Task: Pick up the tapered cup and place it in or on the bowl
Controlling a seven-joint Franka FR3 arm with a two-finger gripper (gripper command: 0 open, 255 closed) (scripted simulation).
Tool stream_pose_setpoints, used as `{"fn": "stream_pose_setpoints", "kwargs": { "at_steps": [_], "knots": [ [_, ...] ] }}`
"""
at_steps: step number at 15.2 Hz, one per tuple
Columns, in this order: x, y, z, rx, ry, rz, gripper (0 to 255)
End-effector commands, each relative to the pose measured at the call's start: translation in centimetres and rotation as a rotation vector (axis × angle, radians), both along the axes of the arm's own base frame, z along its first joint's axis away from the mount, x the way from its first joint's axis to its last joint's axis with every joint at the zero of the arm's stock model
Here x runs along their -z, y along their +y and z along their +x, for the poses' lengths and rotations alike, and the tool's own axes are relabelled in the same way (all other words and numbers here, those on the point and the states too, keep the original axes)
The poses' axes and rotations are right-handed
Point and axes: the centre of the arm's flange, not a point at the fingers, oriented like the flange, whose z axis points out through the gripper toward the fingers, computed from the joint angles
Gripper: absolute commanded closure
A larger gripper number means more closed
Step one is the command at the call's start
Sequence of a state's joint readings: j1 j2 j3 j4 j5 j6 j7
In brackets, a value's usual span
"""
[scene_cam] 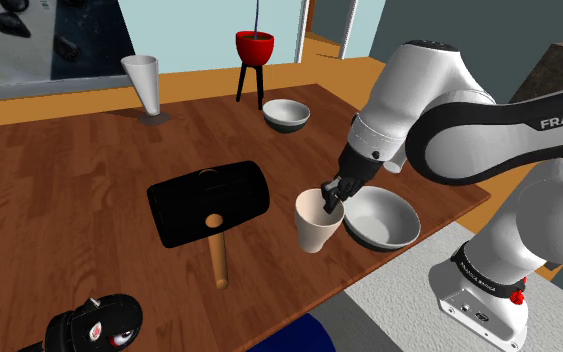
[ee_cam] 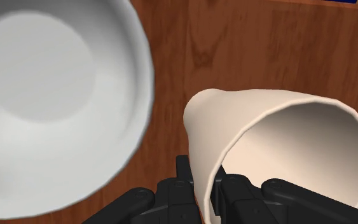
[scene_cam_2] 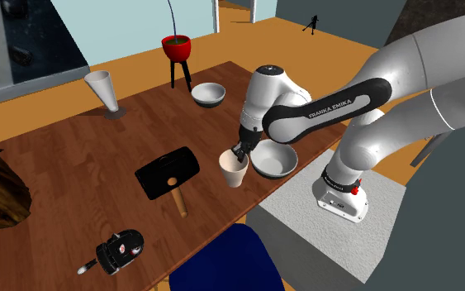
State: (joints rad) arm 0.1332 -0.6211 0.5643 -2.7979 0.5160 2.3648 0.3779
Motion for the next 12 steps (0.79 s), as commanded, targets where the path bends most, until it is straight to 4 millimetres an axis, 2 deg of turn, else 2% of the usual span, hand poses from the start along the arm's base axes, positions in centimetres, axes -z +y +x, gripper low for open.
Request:
{"fn": "stream_pose_setpoints", "kwargs": {
  "at_steps": [1,12],
  "knots": [
    [-0.8,0.0,0.0,0.000,0.001,0.000,255],
    [-6.6,0.0,0.0,0.000,0.001,0.000,255]
  ]
}}
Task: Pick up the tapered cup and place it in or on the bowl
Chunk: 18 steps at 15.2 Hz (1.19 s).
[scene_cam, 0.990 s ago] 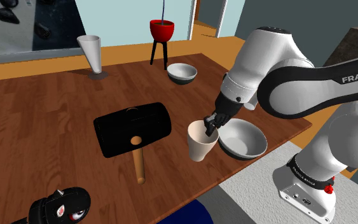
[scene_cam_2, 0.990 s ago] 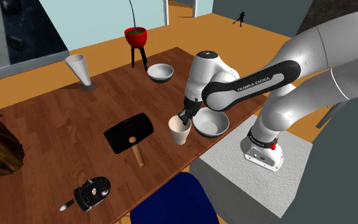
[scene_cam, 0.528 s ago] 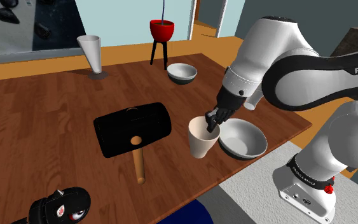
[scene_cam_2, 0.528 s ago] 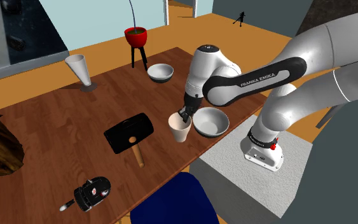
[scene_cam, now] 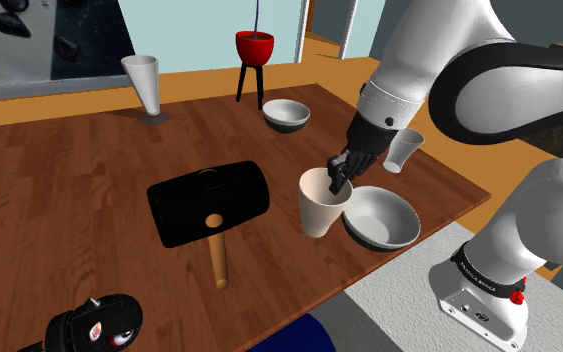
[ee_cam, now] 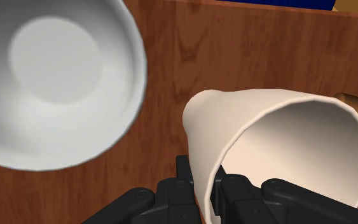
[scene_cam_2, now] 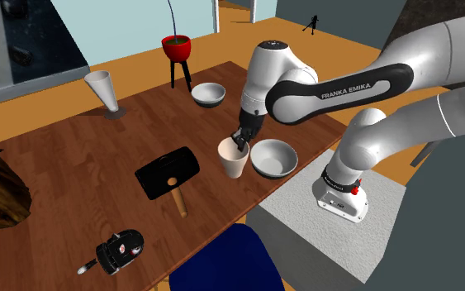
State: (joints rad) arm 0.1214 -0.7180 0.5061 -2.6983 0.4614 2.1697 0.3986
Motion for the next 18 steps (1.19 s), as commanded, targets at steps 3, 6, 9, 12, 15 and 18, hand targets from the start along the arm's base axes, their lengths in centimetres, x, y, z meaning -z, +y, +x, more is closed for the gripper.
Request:
{"fn": "stream_pose_setpoints", "kwargs": {
  "at_steps": [3,6,9,12,15,18],
  "knots": [
    [-2.1,0.0,-0.1,0.000,0.000,0.000,255],
    [-3.7,0.0,-0.1,0.000,0.000,0.000,255],
    [-5.3,0.0,-0.1,0.000,0.000,0.000,255],
    [-6.9,0.0,-0.1,0.000,0.000,0.000,255],
    [-8.4,0.0,-0.1,0.000,0.000,0.000,255],
    [-9.3,-1.2,-0.6,0.000,0.000,0.000,255]
  ]
}}
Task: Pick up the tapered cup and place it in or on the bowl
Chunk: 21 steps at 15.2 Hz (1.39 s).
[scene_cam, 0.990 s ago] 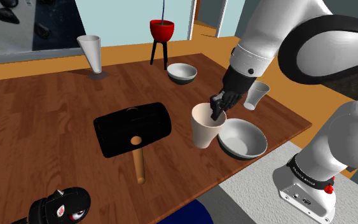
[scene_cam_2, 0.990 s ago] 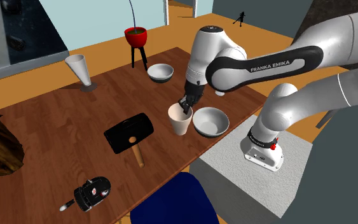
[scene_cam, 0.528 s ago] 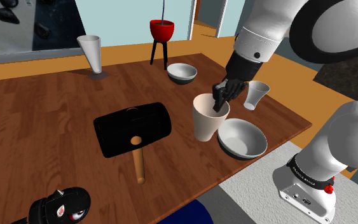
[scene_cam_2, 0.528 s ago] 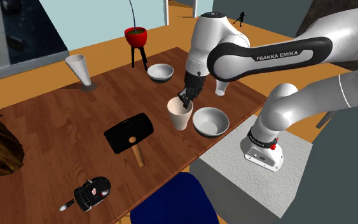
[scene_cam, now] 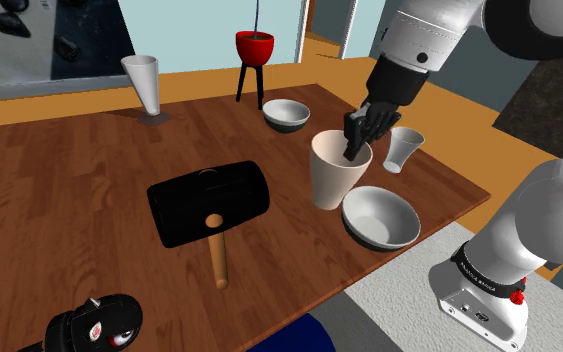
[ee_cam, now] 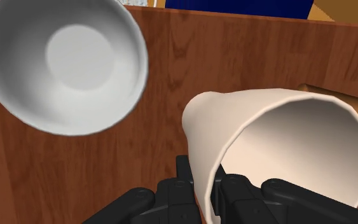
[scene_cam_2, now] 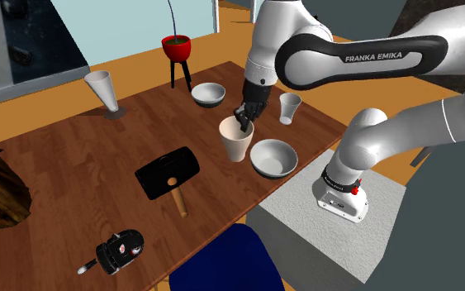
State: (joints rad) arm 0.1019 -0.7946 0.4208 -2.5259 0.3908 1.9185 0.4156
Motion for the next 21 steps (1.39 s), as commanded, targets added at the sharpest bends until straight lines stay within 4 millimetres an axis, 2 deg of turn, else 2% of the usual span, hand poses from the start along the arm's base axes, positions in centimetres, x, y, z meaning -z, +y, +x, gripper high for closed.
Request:
{"fn": "stream_pose_setpoints", "kwargs": {
  "at_steps": [1,12,21],
  "knots": [
    [-0.8,-1.6,-0.8,0.000,0.000,0.000,255],
    [-4.4,-14.6,-6.9,0.000,0.000,0.000,255],
    [0.3,-14.6,-6.9,0.000,0.000,0.000,255]
  ]
}}
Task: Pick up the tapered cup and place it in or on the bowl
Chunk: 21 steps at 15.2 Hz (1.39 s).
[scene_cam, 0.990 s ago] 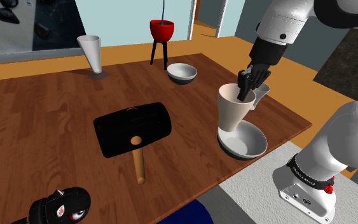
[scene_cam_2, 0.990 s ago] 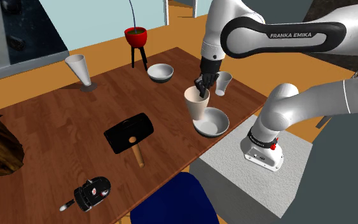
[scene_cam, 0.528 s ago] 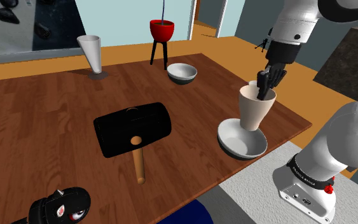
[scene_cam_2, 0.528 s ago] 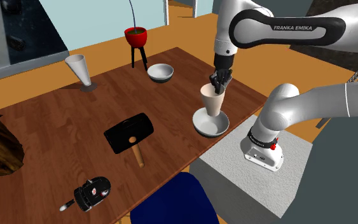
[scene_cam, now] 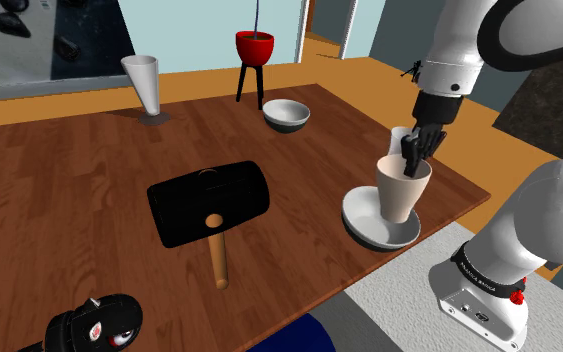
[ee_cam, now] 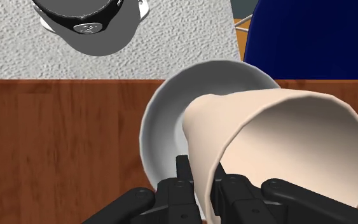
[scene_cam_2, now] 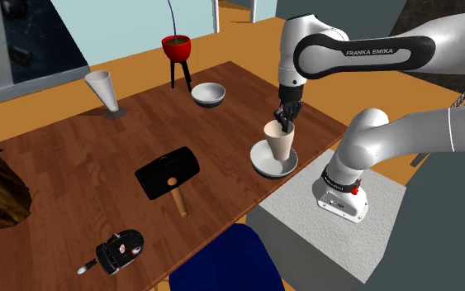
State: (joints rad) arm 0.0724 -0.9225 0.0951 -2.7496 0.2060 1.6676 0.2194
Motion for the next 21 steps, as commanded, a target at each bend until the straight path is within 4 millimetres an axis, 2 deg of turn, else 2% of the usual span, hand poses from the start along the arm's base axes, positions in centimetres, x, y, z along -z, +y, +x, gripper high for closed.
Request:
{"fn": "stream_pose_setpoints", "kwargs": {
  "at_steps": [1,12,20,21],
  "knots": [
    [-5.8,0.3,-4.4,-0.020,-0.290,0.022,255],
    [0.3,0.3,-4.4,-0.020,-0.290,0.022,255],
    [0.3,0.3,-4.4,-0.020,-0.290,0.022,255],
    [0.7,1.1,-3.8,-0.021,-0.289,0.026,0]
  ]
}}
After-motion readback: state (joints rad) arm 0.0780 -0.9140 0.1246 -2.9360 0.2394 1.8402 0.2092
